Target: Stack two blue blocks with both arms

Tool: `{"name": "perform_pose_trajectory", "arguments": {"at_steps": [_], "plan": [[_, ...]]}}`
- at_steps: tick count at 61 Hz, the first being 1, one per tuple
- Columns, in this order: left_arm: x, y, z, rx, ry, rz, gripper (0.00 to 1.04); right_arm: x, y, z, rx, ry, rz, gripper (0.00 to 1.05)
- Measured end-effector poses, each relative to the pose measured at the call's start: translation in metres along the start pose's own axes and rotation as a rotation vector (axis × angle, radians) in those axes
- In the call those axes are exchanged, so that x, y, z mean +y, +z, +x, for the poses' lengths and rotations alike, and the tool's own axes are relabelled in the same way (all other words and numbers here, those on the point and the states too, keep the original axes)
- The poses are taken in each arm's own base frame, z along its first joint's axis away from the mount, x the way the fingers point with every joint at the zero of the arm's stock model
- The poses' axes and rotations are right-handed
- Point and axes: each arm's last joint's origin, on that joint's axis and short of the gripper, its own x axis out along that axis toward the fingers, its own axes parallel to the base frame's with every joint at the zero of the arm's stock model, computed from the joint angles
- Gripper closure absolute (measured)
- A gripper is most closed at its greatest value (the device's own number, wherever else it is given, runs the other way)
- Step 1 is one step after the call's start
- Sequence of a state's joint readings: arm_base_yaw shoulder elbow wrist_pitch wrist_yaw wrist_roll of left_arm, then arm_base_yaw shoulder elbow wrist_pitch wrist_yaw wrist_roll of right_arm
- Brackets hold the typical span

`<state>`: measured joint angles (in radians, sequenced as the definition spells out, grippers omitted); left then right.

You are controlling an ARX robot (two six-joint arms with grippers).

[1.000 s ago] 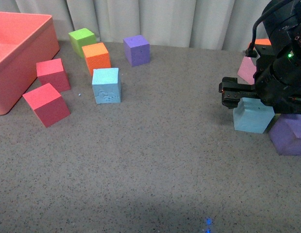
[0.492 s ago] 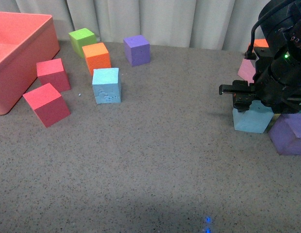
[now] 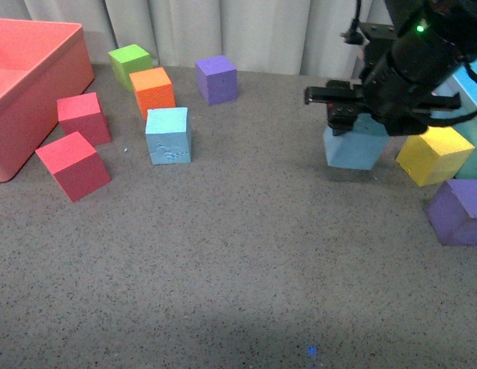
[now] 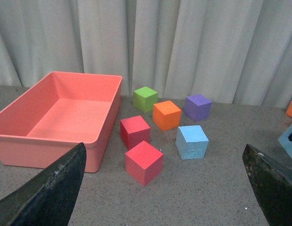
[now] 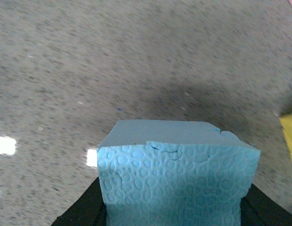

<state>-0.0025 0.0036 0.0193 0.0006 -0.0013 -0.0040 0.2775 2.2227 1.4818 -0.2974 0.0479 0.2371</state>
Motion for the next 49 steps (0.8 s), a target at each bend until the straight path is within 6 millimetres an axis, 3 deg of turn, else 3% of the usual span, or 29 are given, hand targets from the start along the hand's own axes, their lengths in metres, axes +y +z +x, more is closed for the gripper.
{"name": "perform_pose_trajectory", "arguments": {"at_steps": [8,14,24,46,49], "plan": [[0.0,0.0,0.0,0.0,0.0,0.0,0.07,0.027,0.007,0.008,-0.001,0.028,-0.042,0.59],[0.0,0.0,0.0,0.0,0.0,0.0,0.07,0.049,0.005,0.026,0.043,0.039,-0.069,0.59],[0.0,0.0,0.0,0.0,0.0,0.0,0.07,0.062,0.006,0.045,0.074,0.029,-0.075,0.6],[0.0,0.0,0.0,0.0,0.0,0.0,0.07,0.075,0.012,0.048,0.084,0.015,-0.059,0.6],[0.0,0.0,0.0,0.0,0.0,0.0,0.07,0.076,0.012,0.048,0.086,0.013,-0.06,0.52]]}}
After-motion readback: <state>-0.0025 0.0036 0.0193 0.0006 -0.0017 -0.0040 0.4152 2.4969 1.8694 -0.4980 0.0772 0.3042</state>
